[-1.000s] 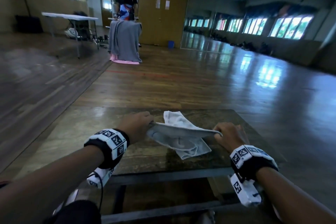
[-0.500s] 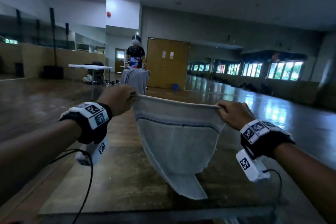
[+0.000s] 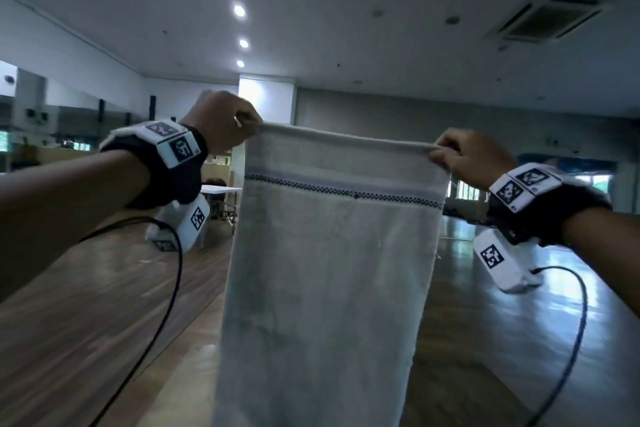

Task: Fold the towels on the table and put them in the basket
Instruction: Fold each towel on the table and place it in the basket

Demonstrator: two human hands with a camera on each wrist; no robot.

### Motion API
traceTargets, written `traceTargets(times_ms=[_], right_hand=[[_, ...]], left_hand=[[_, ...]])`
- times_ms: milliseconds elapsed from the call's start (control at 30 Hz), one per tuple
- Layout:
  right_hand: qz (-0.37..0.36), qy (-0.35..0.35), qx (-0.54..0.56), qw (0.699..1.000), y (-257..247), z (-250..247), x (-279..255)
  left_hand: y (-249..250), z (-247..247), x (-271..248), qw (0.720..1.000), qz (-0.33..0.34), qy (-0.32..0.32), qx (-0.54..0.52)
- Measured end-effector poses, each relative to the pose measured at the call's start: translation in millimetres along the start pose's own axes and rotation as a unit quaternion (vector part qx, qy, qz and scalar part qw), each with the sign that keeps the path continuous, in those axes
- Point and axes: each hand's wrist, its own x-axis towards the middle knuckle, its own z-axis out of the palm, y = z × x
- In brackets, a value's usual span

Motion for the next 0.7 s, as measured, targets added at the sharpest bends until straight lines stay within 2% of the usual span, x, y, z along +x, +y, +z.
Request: traceTargets(times_ms=[133, 300, 367, 433, 533, 600, 700], right_hand=[[-0.021, 0.039, 0.036, 0.998, -8, -4, 24], [0.014, 0.007, 0.108, 0.994, -9, 36, 24], [0.047, -0.032, 0.137, 0.989, -2, 67, 14], [0.087, -0.104, 0.154, 0.979, 5, 99, 3], [0.108, -0.169, 0.152, 0.968, 11, 131, -7], [0.107, -0.166, 0.17, 0.966, 10, 137, -6], [0.107, -0.118, 0.199, 0.967, 1, 128, 5]], left_hand=[[-6, -16, 21, 1.0, -0.022, 0.008, -0.006], [-31, 11, 7, 0.993, -0.104, -0.041, -0.041], [-44, 35, -11, 0.987, -0.129, -0.084, -0.035], [-55, 58, -33, 0.98, -0.15, -0.128, -0.003], [-71, 83, -56, 0.965, -0.199, -0.17, -0.003], [-78, 90, -59, 0.959, -0.232, -0.157, -0.043], [-76, 89, -50, 0.961, -0.245, -0.089, -0.094]])
